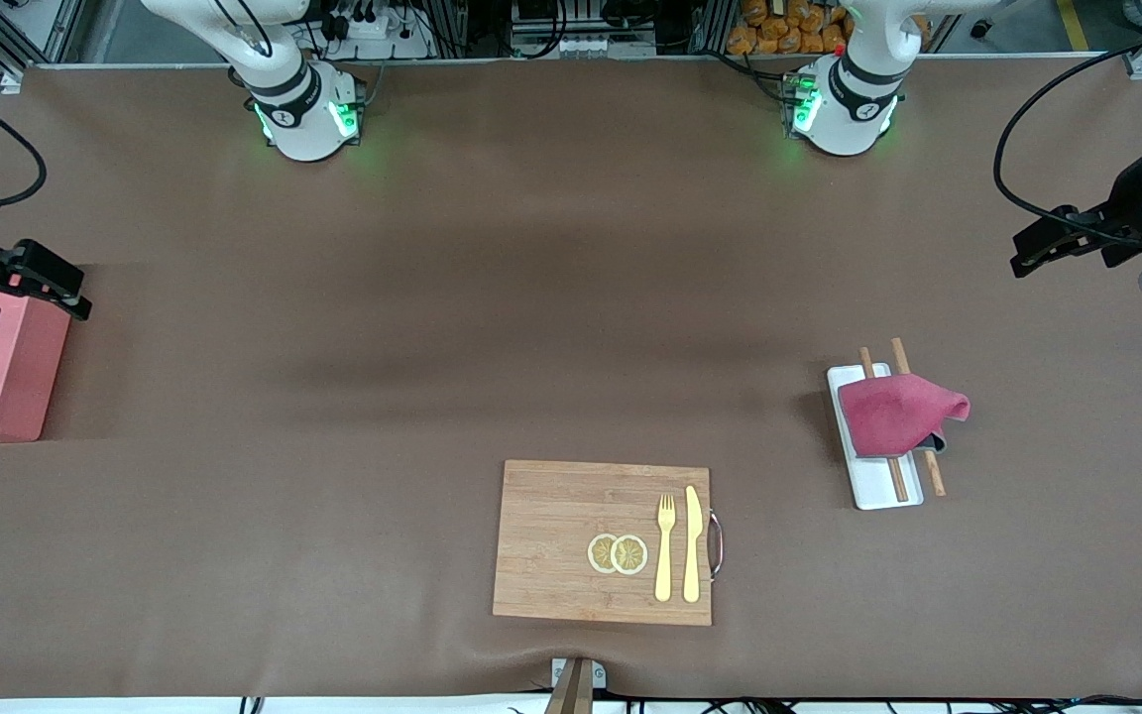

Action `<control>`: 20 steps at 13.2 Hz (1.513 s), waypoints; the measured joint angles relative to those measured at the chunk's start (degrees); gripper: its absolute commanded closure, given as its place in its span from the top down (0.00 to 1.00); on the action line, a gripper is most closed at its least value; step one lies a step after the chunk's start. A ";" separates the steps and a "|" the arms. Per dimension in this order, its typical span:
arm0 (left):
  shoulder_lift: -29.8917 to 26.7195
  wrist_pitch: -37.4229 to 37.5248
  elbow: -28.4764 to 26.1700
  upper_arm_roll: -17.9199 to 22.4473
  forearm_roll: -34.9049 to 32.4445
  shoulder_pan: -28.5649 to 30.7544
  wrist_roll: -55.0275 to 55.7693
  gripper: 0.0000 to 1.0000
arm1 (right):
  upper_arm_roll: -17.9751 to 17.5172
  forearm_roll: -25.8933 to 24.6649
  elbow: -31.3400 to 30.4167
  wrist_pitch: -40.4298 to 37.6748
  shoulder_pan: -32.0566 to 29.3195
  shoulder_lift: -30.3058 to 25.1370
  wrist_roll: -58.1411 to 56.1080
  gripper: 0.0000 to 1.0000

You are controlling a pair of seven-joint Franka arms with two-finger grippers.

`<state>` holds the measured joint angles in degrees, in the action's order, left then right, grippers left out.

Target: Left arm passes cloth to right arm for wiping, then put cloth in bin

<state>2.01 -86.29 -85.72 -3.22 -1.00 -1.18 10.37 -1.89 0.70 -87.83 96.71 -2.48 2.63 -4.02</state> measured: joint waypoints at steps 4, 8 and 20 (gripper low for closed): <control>0.00 0.07 0.06 0.00 0.00 0.00 0.00 1.00 | -0.05 -0.03 0.04 -0.37 0.23 0.00 0.00 1.00; 0.00 0.07 0.08 0.00 0.00 0.00 0.00 1.00 | 0.00 -0.03 -0.07 -1.63 0.23 0.07 0.00 1.00; 3.06 0.27 -0.40 0.11 -0.44 0.43 0.00 1.00 | 0.74 -0.17 -0.34 -3.07 -0.16 1.40 0.00 1.00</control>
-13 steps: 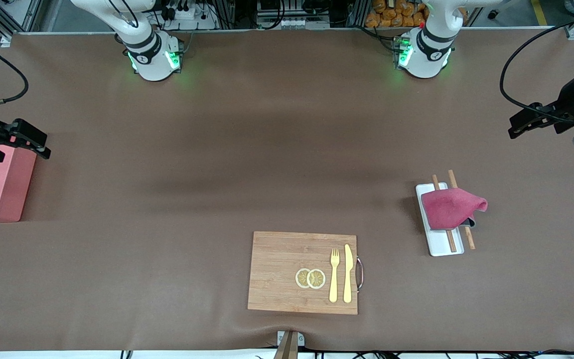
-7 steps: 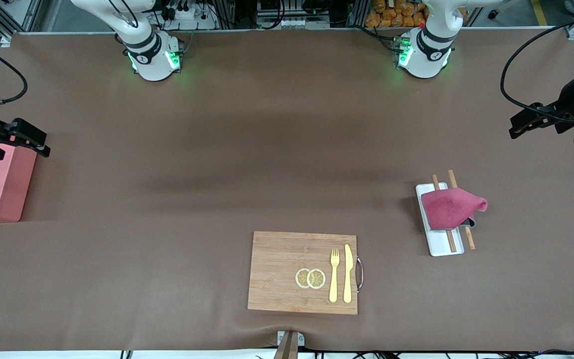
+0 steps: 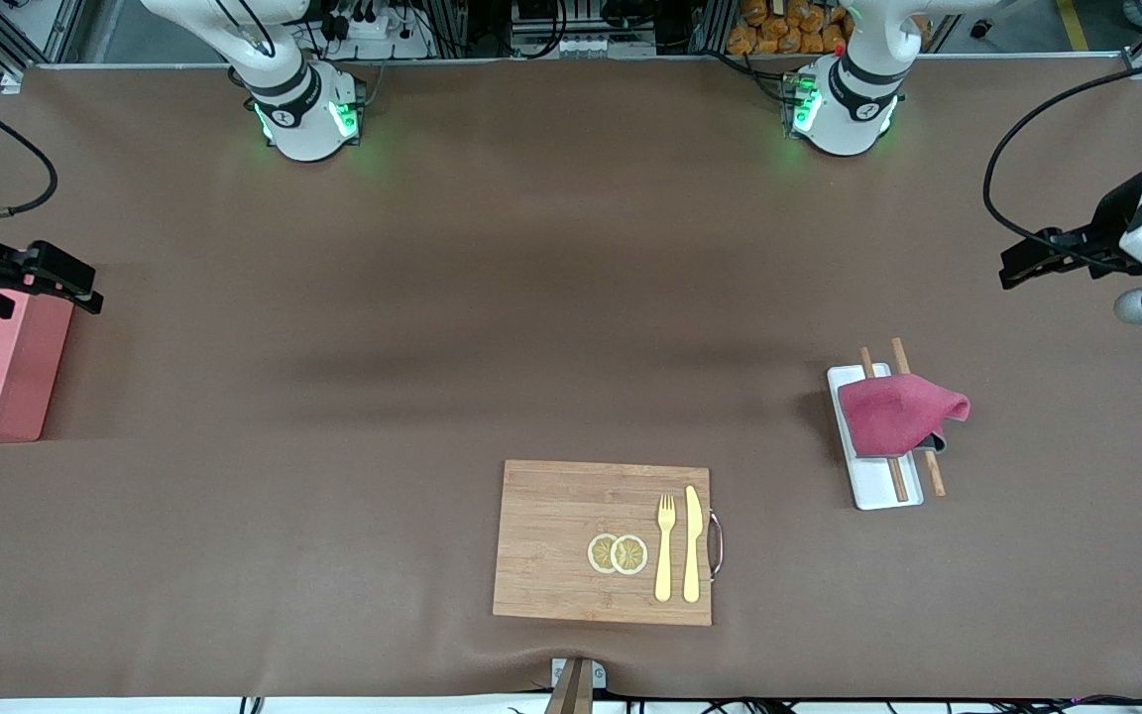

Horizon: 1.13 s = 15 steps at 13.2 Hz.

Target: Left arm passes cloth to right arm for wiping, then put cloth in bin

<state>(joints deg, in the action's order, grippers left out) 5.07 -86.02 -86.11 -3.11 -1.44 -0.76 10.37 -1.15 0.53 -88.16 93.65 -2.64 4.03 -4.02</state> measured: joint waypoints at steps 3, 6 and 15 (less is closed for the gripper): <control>1.28 -1.84 -1.35 0.01 -0.02 0.84 0.00 1.00 | 0.08 -0.17 0.00 0.21 -0.05 1.05 0.00 1.00; 1.39 -9.76 -7.13 0.02 -0.05 1.32 0.00 1.00 | 0.10 -1.22 0.07 0.23 -0.10 1.08 0.00 1.00; 6.34 -39.67 -28.19 0.04 -0.07 2.75 -0.12 1.00 | 0.11 -2.03 0.04 0.23 -0.10 1.13 0.00 1.00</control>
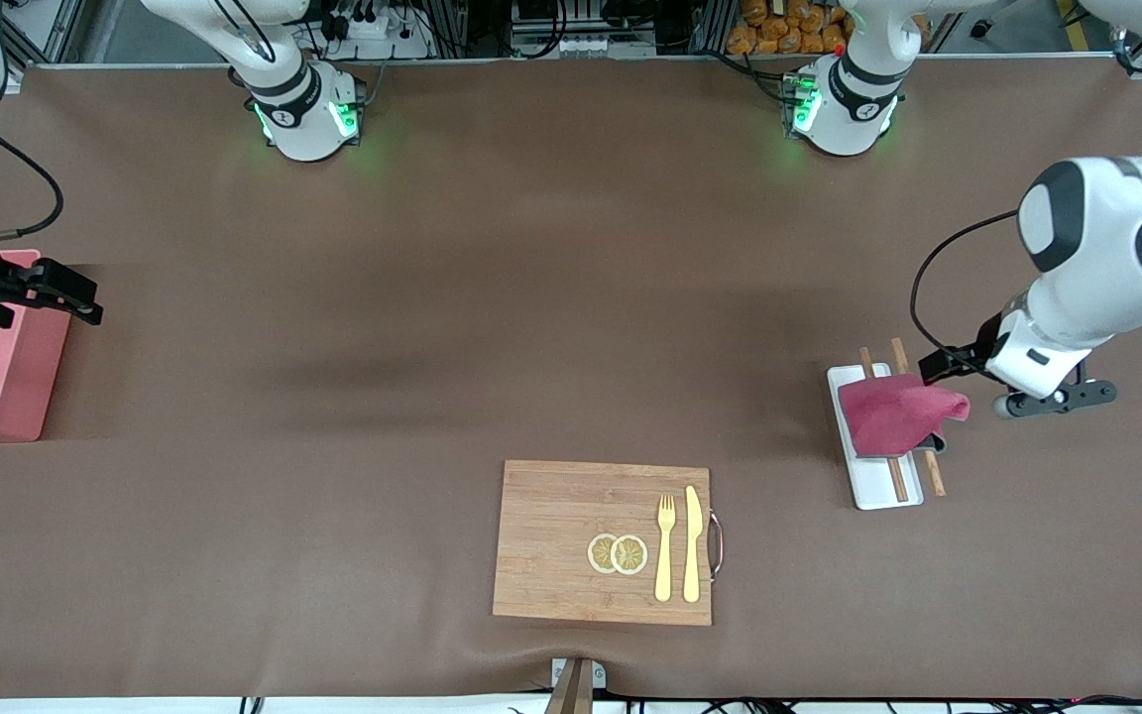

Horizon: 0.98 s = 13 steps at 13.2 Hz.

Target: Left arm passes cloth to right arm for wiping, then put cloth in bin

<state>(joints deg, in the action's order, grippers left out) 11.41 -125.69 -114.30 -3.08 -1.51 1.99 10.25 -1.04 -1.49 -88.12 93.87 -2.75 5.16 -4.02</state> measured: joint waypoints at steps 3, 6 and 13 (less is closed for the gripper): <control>3.05 -3.08 -0.18 0.00 0.00 0.25 -0.03 1.00 | 0.00 0.00 0.00 0.00 0.00 0.00 0.00 1.00; 4.94 -5.45 -0.19 0.00 0.00 0.37 -0.05 0.79 | 0.00 0.00 0.00 0.00 0.00 0.04 0.00 1.00; 5.39 -5.84 -0.02 -0.14 0.00 0.56 -0.06 0.49 | 0.03 0.00 -0.03 -0.02 -0.40 0.15 0.04 1.00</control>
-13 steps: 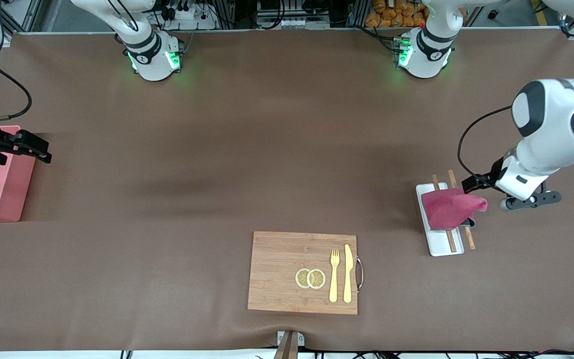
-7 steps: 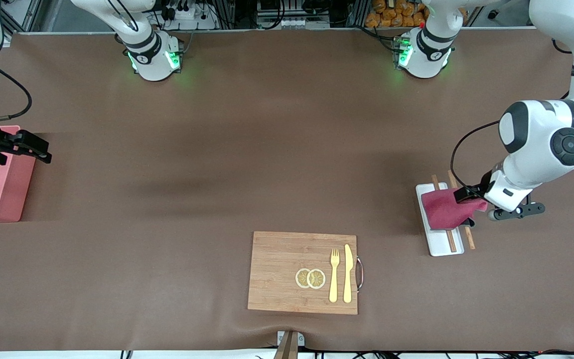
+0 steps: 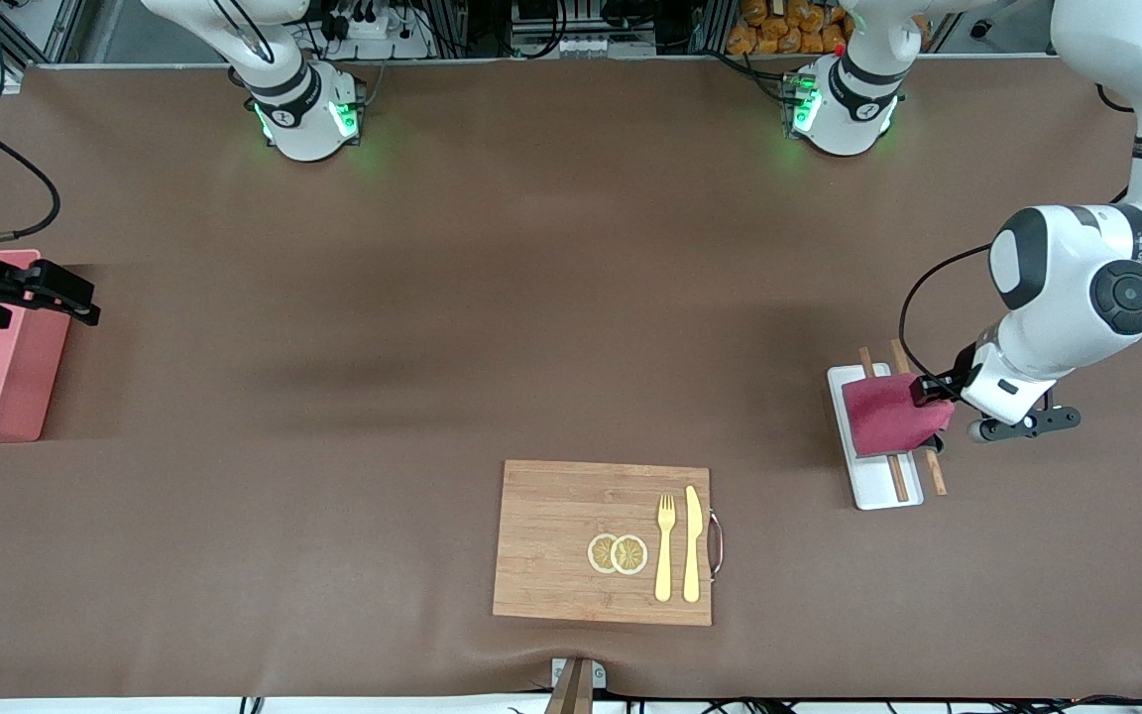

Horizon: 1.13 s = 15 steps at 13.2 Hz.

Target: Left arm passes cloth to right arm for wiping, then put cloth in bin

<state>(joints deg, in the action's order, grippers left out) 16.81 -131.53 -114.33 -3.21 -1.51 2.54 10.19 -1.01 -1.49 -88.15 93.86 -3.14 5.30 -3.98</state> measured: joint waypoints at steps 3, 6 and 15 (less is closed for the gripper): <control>-0.02 0.00 0.06 -0.05 0.00 0.00 0.00 0.49 | 0.00 0.00 0.00 0.00 -0.03 0.07 0.00 1.00; -0.01 -0.01 0.18 -0.07 0.00 -0.05 0.02 0.49 | 0.03 0.00 0.00 -0.01 -0.19 0.09 0.01 1.00; 0.73 -0.32 0.84 -0.60 0.00 -0.28 0.17 0.37 | 0.09 0.02 -0.02 -0.05 -0.24 0.16 0.04 1.00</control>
<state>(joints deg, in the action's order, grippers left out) 17.53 -131.85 -113.49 -3.81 -1.51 2.26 10.36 -0.91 -1.47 -88.17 93.81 -3.38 5.46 -3.94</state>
